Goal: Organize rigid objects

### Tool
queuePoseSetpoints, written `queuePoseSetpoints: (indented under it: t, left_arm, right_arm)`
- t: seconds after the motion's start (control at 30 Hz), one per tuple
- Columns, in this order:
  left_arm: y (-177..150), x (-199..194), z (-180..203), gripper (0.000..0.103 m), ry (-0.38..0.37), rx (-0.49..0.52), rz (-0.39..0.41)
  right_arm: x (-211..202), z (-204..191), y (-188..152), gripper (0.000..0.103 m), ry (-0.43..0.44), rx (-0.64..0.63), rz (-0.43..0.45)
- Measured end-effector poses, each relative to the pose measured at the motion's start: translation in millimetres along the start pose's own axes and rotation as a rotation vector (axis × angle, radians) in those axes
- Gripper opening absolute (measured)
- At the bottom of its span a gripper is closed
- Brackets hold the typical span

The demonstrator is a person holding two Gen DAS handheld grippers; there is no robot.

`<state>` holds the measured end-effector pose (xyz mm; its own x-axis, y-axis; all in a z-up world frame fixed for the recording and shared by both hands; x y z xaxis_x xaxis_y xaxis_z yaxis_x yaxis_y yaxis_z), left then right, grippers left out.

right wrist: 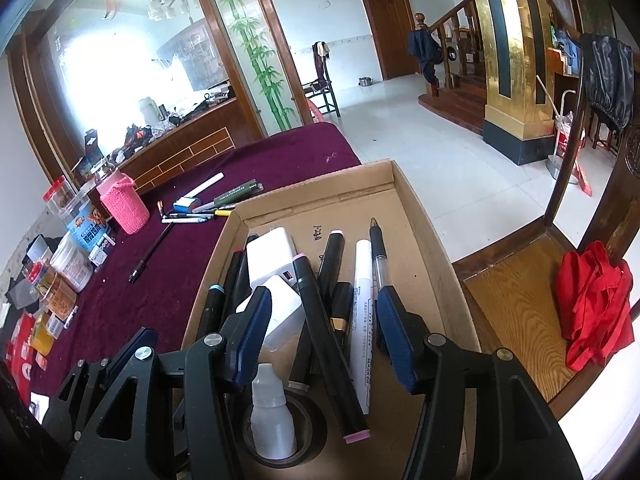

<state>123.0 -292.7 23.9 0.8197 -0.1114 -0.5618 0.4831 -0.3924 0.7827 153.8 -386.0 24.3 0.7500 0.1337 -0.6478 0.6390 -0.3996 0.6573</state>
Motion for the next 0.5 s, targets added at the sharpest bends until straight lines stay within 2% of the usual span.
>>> queuePoseSetpoints:
  t: [0.17,0.3,0.37,0.5]
  left_arm:
    - [1,-3,0,0.058,0.010,0.002,0.006]
    - [1,-9,-6,0.058,0.019,0.013,-0.028]
    - [1,-14,-15,0.058,-0.007,-0.004,-0.057]
    - [-10,-34,-39,0.058,-0.081,-0.092,-0.106]
  right_arm:
    - [-2,-1,1,0.052,-0.002,-0.006,0.017]
    - [-8,0,6,0.056,-0.012,-0.007,0.055]
    - [-11,3,8,0.067,-0.008,0.009,0.070]
    - [-18,4,11,0.073,-0.001,0.018,0.103]
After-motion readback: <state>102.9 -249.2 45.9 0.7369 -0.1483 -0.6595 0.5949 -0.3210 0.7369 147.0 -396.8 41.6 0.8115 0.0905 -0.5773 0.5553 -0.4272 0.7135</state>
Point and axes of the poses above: each gripper's, at about its wrist camera, not at the fingertips, and x roughly the way its jaws point, z to its right, y to its top, the point moved 5 cm from there along x, roughly the way its jaws point, and after that the axes turned 9 degrees about x, right-handed, at the moved point
